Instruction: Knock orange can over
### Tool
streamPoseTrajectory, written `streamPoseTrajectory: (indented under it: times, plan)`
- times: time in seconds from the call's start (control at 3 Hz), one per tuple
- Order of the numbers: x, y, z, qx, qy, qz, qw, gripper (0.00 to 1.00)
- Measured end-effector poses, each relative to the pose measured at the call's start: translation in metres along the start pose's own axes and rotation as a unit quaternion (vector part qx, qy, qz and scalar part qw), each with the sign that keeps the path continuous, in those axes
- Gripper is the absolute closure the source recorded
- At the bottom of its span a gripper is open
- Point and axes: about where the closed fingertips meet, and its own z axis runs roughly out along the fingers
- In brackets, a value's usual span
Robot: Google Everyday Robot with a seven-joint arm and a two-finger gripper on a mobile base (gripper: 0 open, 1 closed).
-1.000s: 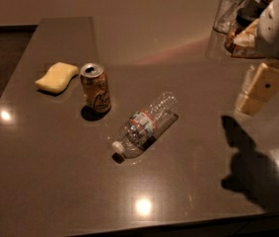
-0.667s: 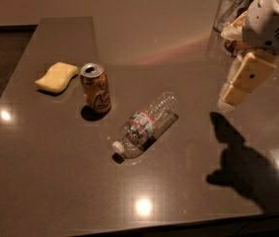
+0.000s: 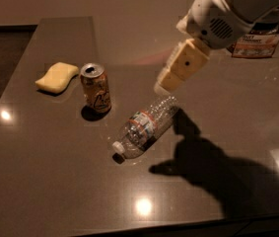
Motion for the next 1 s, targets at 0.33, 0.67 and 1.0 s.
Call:
streamPoseTrajectory:
  times: [0.33,0.67,1.0]
  plan:
    - [-0.036,0.003,0.030,0.007,-0.033,0.028,0.9990,0.00]
    - [-0.066,0.014,0.061,0.002,-0.060,0.045,0.9972,0.00]
    - [-0.084,0.026,0.096,-0.005,-0.091,0.054,0.9944,0.00]
